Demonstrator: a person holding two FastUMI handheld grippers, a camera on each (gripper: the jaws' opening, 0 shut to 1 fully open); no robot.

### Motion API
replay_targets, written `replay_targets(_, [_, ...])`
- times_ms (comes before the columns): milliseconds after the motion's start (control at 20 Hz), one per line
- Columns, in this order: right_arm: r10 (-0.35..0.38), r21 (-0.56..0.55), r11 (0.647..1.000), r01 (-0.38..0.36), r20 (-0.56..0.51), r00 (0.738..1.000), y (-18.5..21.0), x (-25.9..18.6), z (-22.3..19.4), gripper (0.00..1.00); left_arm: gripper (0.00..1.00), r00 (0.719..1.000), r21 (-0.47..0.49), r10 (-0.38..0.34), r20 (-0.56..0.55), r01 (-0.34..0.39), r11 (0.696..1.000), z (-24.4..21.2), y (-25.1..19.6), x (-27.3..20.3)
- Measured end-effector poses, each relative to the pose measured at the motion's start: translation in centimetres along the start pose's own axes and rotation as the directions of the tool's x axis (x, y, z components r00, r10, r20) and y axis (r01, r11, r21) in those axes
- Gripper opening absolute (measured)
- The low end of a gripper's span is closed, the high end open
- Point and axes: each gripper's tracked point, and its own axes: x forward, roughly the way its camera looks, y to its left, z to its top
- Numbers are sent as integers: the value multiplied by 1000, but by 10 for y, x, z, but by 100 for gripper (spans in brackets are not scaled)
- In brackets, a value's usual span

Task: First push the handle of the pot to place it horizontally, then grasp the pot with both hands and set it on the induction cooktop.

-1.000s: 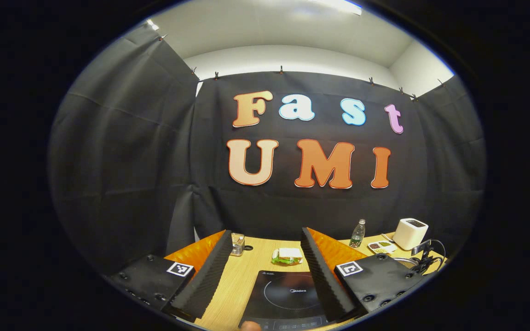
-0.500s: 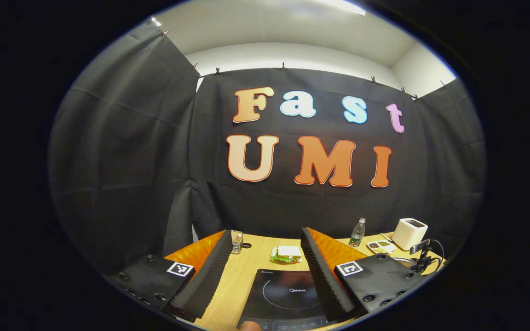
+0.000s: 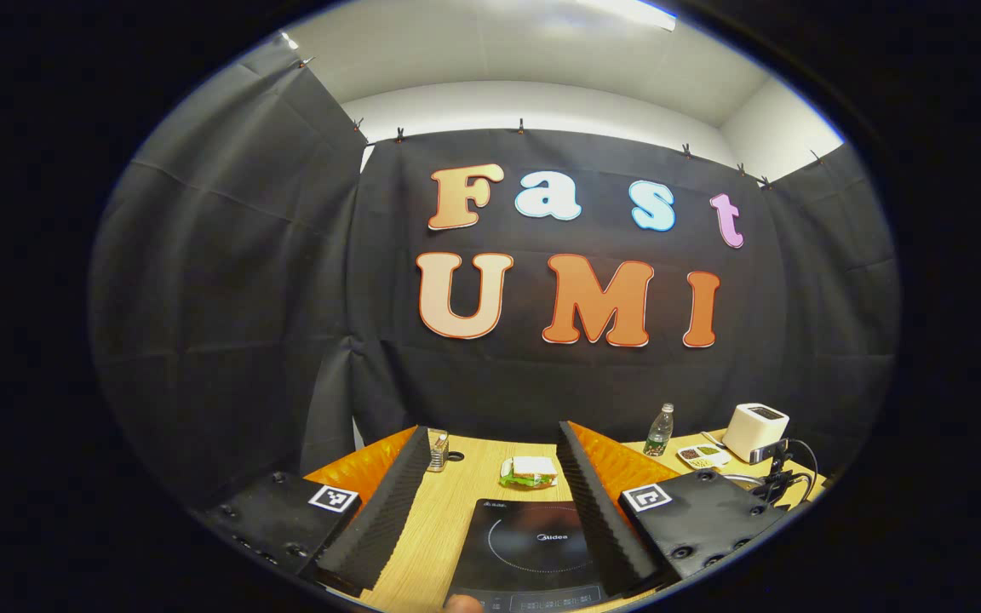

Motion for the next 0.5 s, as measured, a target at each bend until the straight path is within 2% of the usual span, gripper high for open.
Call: replay_targets(500, [-23, 7, 1000, 23, 21, 1000, 3, 16, 8, 0, 97, 1000, -15, 16, -2, -16, 1000, -2, 13, 3])
